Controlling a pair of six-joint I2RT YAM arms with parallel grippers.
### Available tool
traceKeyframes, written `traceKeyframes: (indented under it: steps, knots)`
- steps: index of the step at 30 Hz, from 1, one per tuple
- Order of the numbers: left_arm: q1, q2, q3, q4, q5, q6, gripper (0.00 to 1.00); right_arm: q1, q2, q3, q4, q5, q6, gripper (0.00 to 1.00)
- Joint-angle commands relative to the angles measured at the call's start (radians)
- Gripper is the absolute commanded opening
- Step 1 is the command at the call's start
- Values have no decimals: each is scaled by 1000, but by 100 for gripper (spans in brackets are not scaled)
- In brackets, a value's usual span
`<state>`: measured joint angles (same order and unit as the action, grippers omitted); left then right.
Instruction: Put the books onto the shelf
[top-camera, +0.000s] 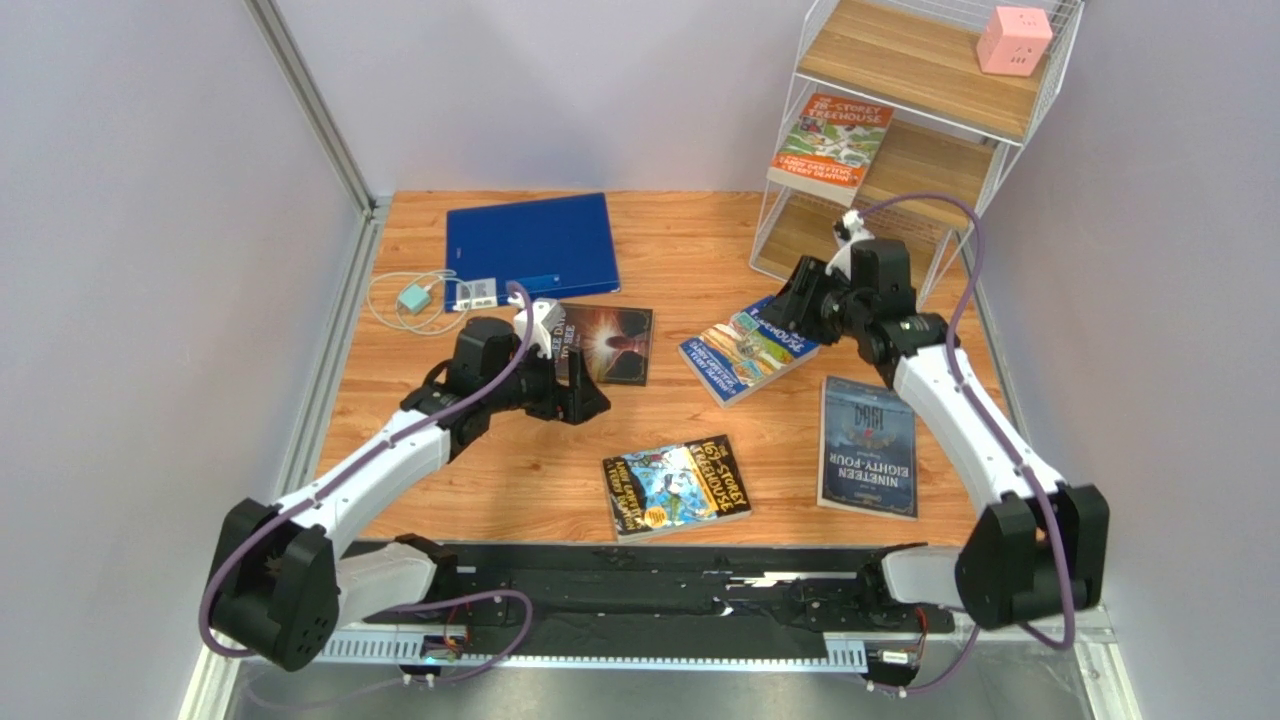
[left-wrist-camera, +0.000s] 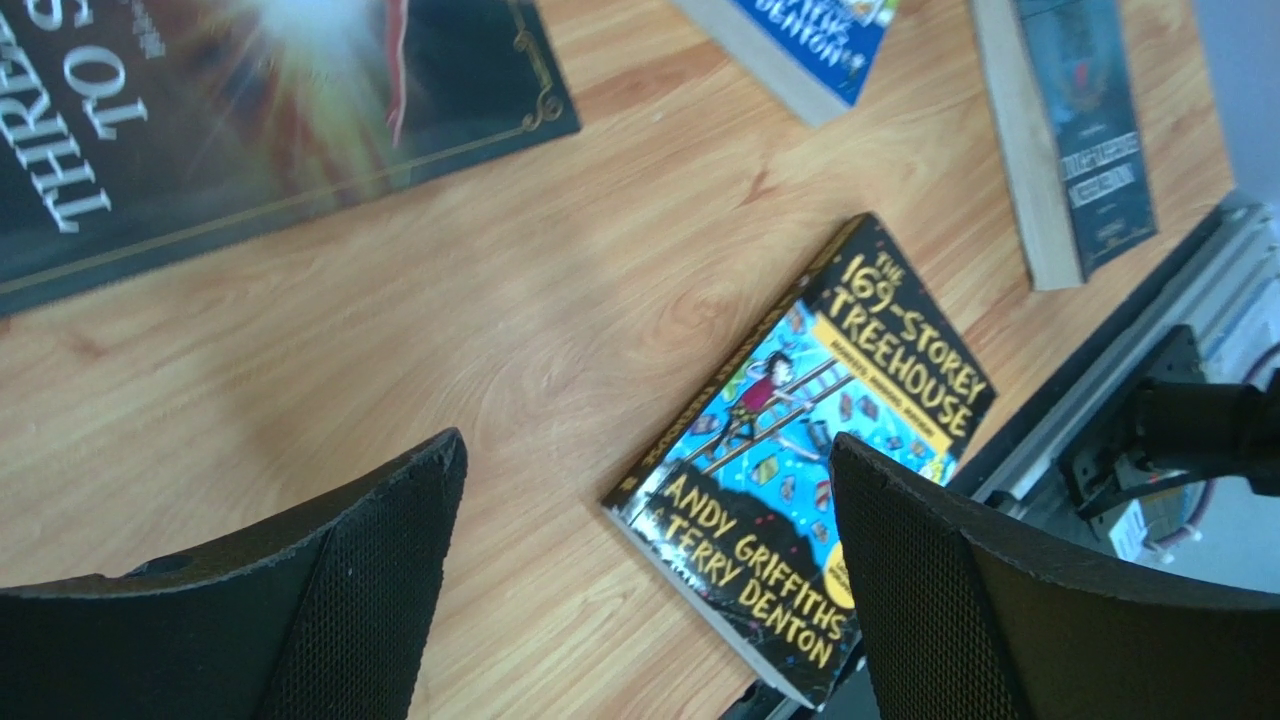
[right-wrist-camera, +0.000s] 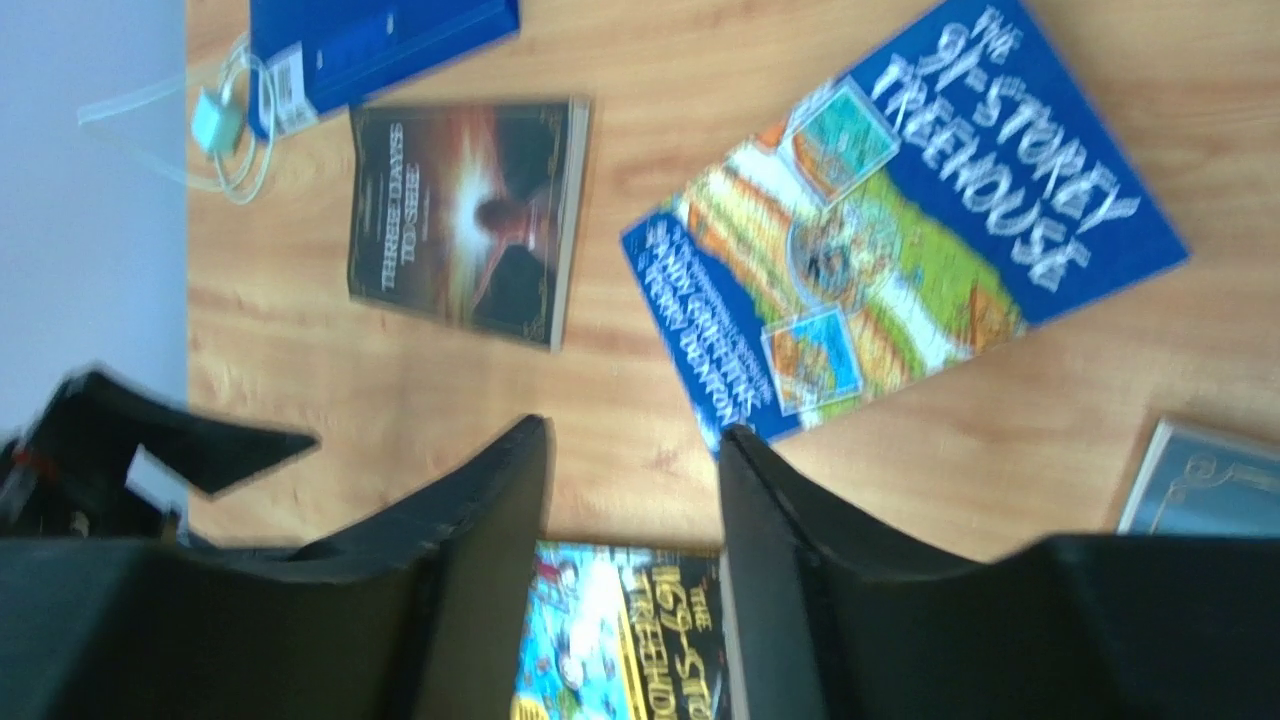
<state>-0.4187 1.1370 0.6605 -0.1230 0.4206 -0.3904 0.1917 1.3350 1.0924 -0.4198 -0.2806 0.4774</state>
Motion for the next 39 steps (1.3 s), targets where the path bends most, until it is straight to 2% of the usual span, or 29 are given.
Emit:
traceKeyframes:
  steps: [1,3,6,7,8,9,10,11,18,22,26,31,32,39]
  knots:
    - [-37,38,-6,-41,-80,-21,91,22,-149,-193,-21,-144,78,54]
    - [-60,82,5,-52,-88,-13,85,43,-193,-267,-28,-170,116,56]
    - [-115,168,62,-119,-146,19,55,81,-278,-386,-69,-204,150,66]
    - [-135,191,85,-172,-219,27,34,92,-319,-414,-73,-241,174,67]
    - [-155,239,128,-193,-248,34,26,101,-342,-463,-83,-255,178,69]
    - [-191,263,149,-214,-276,41,11,112,-365,-480,-133,-256,184,71]
    - [-206,286,169,-242,-313,42,3,114,-413,-500,-149,-265,196,73]
    - [-215,326,195,-247,-324,39,0,115,-440,-518,-164,-273,208,74]
    - [-239,460,287,-260,-336,36,0,144,-715,-666,-235,-336,380,87]
    - [-244,538,355,-293,-330,48,0,189,-763,-785,-163,-362,493,88]
    - [-252,556,373,-297,-332,51,0,276,-772,-821,-81,-332,572,88]
    - [-253,570,387,-310,-322,56,0,333,-645,-821,10,-282,576,88]
    - [-255,570,390,-311,-321,56,0,347,-619,-822,69,-273,576,88]
    - [-258,563,372,-328,-327,64,0,403,-271,-714,242,-160,488,87]
